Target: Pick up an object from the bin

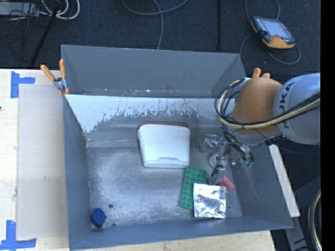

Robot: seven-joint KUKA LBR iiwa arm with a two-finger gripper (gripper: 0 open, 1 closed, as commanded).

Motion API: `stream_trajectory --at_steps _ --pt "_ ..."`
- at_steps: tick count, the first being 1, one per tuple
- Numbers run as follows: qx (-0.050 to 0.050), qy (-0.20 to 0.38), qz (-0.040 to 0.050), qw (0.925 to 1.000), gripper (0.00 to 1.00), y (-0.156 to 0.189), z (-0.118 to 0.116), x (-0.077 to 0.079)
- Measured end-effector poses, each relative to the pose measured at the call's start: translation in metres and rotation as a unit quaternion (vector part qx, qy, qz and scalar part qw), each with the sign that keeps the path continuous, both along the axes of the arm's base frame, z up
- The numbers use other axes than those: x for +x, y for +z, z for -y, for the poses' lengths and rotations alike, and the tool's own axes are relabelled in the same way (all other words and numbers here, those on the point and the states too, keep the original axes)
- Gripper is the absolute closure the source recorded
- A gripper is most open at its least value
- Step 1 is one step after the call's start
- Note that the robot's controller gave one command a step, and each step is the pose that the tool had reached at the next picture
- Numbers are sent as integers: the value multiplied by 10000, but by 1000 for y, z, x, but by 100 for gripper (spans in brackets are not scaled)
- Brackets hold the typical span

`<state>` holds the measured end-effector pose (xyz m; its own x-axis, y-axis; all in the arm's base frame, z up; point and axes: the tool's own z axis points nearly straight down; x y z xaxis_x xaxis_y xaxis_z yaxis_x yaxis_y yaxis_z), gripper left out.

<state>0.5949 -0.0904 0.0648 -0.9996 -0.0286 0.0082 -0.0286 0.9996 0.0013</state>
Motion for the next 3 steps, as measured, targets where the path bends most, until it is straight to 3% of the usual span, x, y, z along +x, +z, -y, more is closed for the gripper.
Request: stream_trajectory --at_steps 1,2,3 --pt "-9 741 66 9972 0 36 32 28" --pt "-1 204 50 9998 0 35 30 28" --pt "6 -856 75 9963 0 9 36 15"
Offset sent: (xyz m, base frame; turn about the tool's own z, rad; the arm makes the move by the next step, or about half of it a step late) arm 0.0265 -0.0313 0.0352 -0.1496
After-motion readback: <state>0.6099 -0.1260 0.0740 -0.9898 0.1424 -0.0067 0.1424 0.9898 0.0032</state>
